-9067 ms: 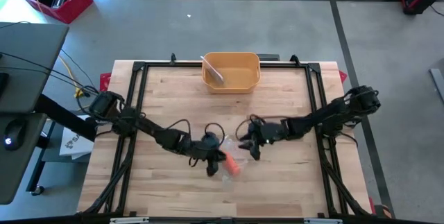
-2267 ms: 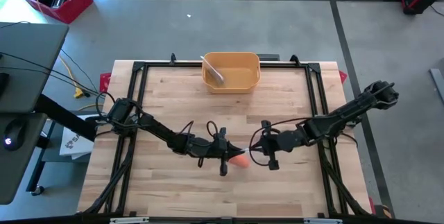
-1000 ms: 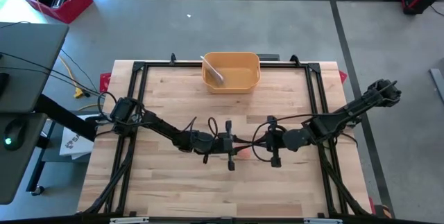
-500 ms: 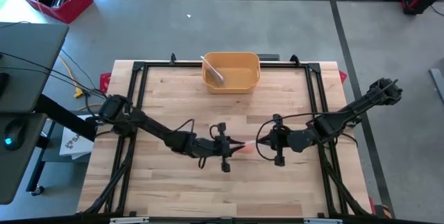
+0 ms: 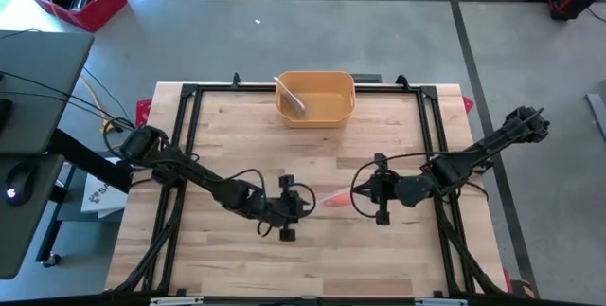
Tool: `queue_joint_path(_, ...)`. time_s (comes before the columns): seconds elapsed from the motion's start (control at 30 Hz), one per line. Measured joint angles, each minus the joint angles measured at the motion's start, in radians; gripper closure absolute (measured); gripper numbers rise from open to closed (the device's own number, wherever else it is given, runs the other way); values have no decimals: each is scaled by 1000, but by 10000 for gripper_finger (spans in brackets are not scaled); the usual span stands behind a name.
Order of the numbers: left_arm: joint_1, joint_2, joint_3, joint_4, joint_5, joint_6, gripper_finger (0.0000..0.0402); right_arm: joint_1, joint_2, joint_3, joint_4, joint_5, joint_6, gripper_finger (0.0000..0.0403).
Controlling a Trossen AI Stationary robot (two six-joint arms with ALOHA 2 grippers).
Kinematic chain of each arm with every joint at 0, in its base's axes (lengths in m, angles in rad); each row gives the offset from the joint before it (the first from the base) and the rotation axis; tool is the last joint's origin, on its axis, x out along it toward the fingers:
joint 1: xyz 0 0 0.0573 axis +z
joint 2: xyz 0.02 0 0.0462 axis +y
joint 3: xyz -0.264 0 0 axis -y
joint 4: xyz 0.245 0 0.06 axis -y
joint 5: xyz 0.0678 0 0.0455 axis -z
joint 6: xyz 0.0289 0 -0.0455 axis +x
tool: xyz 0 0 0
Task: Roll bandage
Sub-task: Put the top transparent zip bag with the rolled orange bandage into the yellow bin
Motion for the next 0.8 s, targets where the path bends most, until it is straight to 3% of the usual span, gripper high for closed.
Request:
queue_joint_path(0.13,4,-16,0,-38,2,-48,282,0,0,1,3,-1,1,403)
queue_joint_path(0.33,7,-15,1,83,-31,-9,221,0,1,1,3,-7,6,403)
queue_joint_path(0.63,30,-15,2,228,-62,83,214,0,2,1,-4,-11,4,403)
queue_joint_path(0.8,64,33,3,344,14,123,215,-2,2,1,-2,-11,4,403)
